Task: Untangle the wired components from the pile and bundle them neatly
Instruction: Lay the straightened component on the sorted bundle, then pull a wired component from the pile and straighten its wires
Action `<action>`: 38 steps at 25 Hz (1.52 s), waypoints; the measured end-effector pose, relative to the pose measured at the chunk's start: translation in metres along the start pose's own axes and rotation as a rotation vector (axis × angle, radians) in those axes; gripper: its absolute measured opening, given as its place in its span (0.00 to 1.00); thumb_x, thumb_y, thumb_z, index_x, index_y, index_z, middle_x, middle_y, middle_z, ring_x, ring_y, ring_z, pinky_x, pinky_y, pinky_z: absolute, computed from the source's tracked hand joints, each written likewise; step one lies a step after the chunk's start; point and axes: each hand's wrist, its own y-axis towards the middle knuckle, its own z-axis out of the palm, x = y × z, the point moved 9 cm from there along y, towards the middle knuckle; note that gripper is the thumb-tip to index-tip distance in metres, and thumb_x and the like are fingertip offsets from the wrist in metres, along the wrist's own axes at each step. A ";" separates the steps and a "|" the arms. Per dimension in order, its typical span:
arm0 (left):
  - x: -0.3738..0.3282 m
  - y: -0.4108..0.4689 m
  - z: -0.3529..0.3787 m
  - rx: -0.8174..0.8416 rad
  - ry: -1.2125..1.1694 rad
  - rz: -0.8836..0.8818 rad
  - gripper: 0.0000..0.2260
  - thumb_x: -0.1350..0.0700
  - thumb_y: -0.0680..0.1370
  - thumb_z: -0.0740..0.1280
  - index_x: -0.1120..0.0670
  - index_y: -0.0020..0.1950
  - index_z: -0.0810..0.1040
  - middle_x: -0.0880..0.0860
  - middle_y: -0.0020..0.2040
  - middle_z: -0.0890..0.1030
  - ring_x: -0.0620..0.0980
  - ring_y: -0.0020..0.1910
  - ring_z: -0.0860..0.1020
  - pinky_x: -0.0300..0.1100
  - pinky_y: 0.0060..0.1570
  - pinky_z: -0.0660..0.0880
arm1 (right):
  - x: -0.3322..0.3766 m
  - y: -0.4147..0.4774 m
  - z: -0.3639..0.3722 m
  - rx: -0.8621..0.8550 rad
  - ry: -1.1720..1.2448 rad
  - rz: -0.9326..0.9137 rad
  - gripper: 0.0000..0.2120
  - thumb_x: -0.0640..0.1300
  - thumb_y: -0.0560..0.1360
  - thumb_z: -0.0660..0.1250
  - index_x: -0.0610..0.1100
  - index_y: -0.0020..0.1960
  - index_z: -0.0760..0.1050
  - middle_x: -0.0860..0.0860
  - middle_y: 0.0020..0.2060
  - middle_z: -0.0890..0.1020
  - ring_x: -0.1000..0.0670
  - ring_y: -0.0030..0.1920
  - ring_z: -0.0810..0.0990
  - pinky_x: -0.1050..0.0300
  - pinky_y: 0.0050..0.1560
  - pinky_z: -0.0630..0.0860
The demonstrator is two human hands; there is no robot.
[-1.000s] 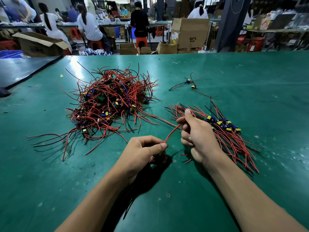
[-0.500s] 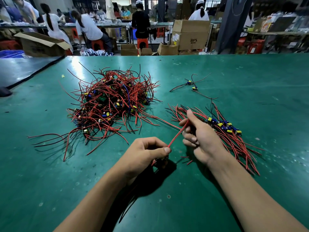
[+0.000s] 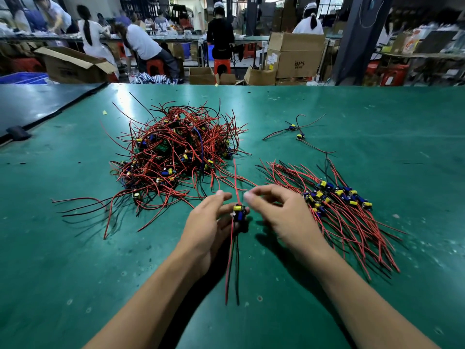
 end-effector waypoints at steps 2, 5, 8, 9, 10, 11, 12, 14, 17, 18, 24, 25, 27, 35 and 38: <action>0.003 0.001 0.001 0.018 -0.082 -0.065 0.16 0.48 0.82 0.58 0.59 0.59 0.74 0.60 0.48 0.81 0.52 0.42 0.81 0.45 0.49 0.77 | 0.005 -0.007 0.017 0.052 -0.327 -0.129 0.10 0.51 0.71 0.77 0.50 0.52 0.84 0.55 0.43 0.82 0.62 0.42 0.78 0.68 0.47 0.73; 0.008 -0.002 0.011 0.096 -0.140 -0.120 0.18 0.46 0.82 0.57 0.59 0.61 0.73 0.56 0.44 0.83 0.50 0.39 0.82 0.42 0.44 0.78 | 0.011 -0.011 0.020 -0.021 -0.489 -0.242 0.11 0.45 0.73 0.75 0.50 0.55 0.83 0.54 0.48 0.78 0.61 0.48 0.76 0.77 0.52 0.66; 0.010 -0.006 0.020 0.172 -0.151 -0.125 0.21 0.44 0.81 0.57 0.59 0.63 0.73 0.54 0.55 0.84 0.52 0.53 0.82 0.46 0.57 0.78 | 0.018 -0.008 0.003 -0.154 -0.493 -0.303 0.10 0.39 0.74 0.73 0.47 0.54 0.84 0.53 0.47 0.79 0.59 0.46 0.77 0.77 0.52 0.67; 0.011 -0.006 0.020 0.172 -0.124 -0.121 0.22 0.43 0.80 0.57 0.58 0.64 0.73 0.54 0.59 0.82 0.52 0.58 0.81 0.48 0.62 0.75 | 0.021 -0.007 -0.004 -0.197 -0.487 -0.323 0.09 0.39 0.74 0.73 0.47 0.54 0.84 0.53 0.46 0.80 0.60 0.45 0.78 0.76 0.52 0.68; 0.011 -0.006 0.018 0.158 -0.077 -0.115 0.22 0.43 0.80 0.57 0.56 0.65 0.74 0.54 0.61 0.81 0.53 0.61 0.79 0.50 0.65 0.72 | 0.024 -0.005 -0.013 -0.248 -0.484 -0.345 0.09 0.39 0.75 0.72 0.46 0.54 0.84 0.53 0.46 0.80 0.61 0.45 0.78 0.76 0.52 0.69; 0.011 -0.005 0.015 0.137 -0.028 -0.108 0.21 0.42 0.80 0.57 0.56 0.65 0.75 0.55 0.62 0.80 0.54 0.61 0.79 0.51 0.66 0.72 | 0.027 -0.004 -0.023 -0.303 -0.490 -0.360 0.09 0.39 0.75 0.72 0.46 0.54 0.84 0.52 0.46 0.80 0.60 0.44 0.78 0.77 0.52 0.68; 0.012 -0.004 0.012 0.120 0.008 -0.103 0.22 0.42 0.80 0.57 0.56 0.64 0.76 0.56 0.61 0.80 0.55 0.60 0.79 0.52 0.65 0.72 | 0.027 -0.001 -0.035 -0.349 -0.506 -0.356 0.09 0.39 0.75 0.72 0.46 0.54 0.84 0.52 0.47 0.80 0.59 0.45 0.78 0.75 0.54 0.69; 0.011 -0.004 0.010 0.116 0.047 -0.093 0.22 0.43 0.81 0.56 0.59 0.60 0.77 0.60 0.57 0.81 0.57 0.57 0.80 0.53 0.62 0.75 | 0.018 0.006 -0.055 -0.382 -0.612 -0.263 0.10 0.42 0.76 0.71 0.47 0.56 0.84 0.49 0.50 0.80 0.50 0.53 0.78 0.61 0.60 0.71; 0.008 -0.004 0.011 0.128 0.082 -0.075 0.22 0.43 0.82 0.56 0.61 0.54 0.78 0.61 0.50 0.82 0.56 0.50 0.82 0.50 0.53 0.79 | 0.007 0.008 -0.065 -0.406 -0.868 -0.111 0.12 0.48 0.75 0.72 0.51 0.58 0.83 0.48 0.56 0.79 0.44 0.60 0.73 0.49 0.62 0.65; 0.008 -0.003 0.011 0.126 0.081 -0.071 0.22 0.44 0.82 0.56 0.61 0.53 0.79 0.61 0.48 0.83 0.55 0.48 0.82 0.49 0.51 0.80 | 0.011 0.005 -0.061 -0.418 -0.909 -0.145 0.12 0.49 0.75 0.73 0.51 0.57 0.83 0.49 0.57 0.79 0.44 0.61 0.72 0.48 0.61 0.64; -0.006 0.004 -0.004 0.029 0.171 0.080 0.13 0.54 0.81 0.63 0.58 0.43 0.81 0.55 0.34 0.79 0.50 0.27 0.75 0.38 0.26 0.72 | 0.044 -0.019 0.001 -0.317 -0.905 -0.456 0.08 0.50 0.74 0.69 0.50 0.49 0.84 0.52 0.48 0.81 0.47 0.53 0.77 0.53 0.54 0.59; -0.011 0.006 -0.008 -0.001 0.214 0.125 0.12 0.56 0.80 0.64 0.55 0.40 0.82 0.54 0.32 0.78 0.48 0.25 0.73 0.36 0.25 0.68 | 0.044 -0.020 0.014 -0.261 -0.882 -0.460 0.08 0.50 0.74 0.68 0.50 0.49 0.84 0.53 0.47 0.81 0.47 0.52 0.78 0.53 0.53 0.60; -0.022 0.010 -0.021 -0.111 0.273 0.200 0.11 0.60 0.79 0.67 0.54 0.36 0.81 0.51 0.28 0.76 0.45 0.24 0.70 0.34 0.24 0.65 | 0.039 -0.020 0.039 -0.155 -0.859 -0.462 0.08 0.50 0.75 0.67 0.50 0.50 0.83 0.53 0.46 0.81 0.47 0.51 0.78 0.50 0.53 0.63; -0.048 0.008 -0.057 -0.436 0.449 0.439 0.02 0.55 0.78 0.65 0.52 0.45 0.76 0.50 0.36 0.77 0.51 0.35 0.74 0.48 0.41 0.73 | 0.022 0.042 0.077 -0.088 -0.648 -0.150 0.19 0.62 0.79 0.60 0.49 0.45 0.81 0.51 0.42 0.84 0.45 0.45 0.81 0.53 0.44 0.76; -0.045 0.008 -0.058 -0.425 0.408 0.399 0.07 0.49 0.74 0.64 0.51 0.47 0.75 0.53 0.37 0.78 0.56 0.38 0.76 0.59 0.45 0.75 | 0.013 0.079 0.095 -0.050 -0.558 0.026 0.19 0.66 0.76 0.64 0.51 0.42 0.80 0.50 0.42 0.85 0.45 0.47 0.82 0.53 0.47 0.78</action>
